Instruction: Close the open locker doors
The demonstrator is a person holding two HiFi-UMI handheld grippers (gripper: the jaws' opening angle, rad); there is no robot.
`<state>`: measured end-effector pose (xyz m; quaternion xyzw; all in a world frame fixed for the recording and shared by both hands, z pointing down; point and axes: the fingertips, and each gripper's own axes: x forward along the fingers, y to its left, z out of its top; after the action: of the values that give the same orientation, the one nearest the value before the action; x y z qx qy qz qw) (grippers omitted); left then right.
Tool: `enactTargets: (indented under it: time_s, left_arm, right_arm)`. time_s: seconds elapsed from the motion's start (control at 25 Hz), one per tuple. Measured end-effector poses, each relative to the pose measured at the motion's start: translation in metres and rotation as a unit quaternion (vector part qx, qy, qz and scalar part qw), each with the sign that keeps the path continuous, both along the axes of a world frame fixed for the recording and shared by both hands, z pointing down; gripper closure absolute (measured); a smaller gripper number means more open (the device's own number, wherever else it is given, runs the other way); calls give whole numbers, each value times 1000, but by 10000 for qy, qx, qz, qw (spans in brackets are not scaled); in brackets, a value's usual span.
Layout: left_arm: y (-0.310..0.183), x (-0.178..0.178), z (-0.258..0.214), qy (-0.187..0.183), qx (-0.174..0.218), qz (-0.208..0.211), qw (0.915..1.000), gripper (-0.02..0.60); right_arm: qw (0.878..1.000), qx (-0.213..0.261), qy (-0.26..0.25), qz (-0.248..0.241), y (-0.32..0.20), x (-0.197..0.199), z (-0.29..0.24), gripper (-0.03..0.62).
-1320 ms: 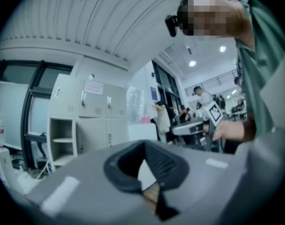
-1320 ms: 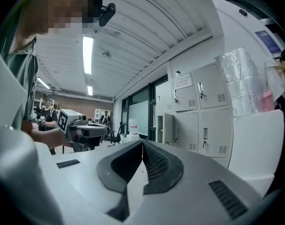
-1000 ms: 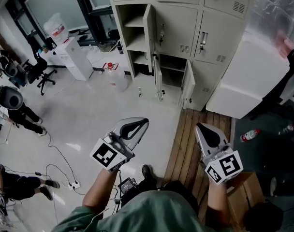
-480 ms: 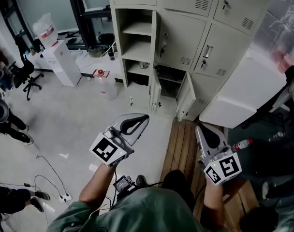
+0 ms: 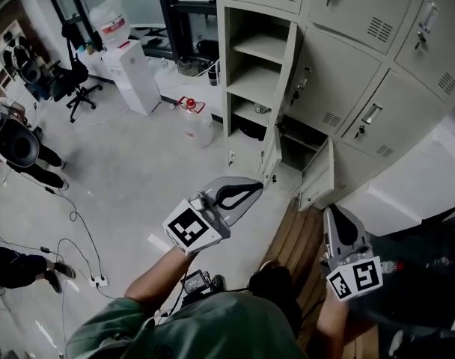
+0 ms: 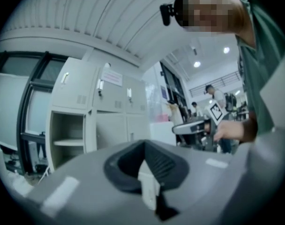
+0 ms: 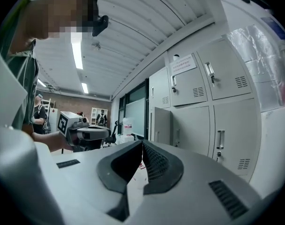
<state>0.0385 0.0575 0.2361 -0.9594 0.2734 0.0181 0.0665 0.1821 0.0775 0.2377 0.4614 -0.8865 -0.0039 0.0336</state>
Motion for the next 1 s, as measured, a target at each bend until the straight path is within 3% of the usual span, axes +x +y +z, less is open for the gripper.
enactTargets:
  time_s: [0.52,0.72,1.0]
  left_arm:
    - [-121,44,-12,-80,-36,-1003,9949,580]
    - [-145,30,1,-150,-63,-1151,9932,580]
    - [-177,-5,23,-205,-182,-912,9954,580]
  right_arm:
    - [9963,-216,40,-832,-137,38,4,588]
    - [9956,-235,63,-901,-164,23,15,588]
    - [9946,-259,-83,-999,-193,-29,33,586]
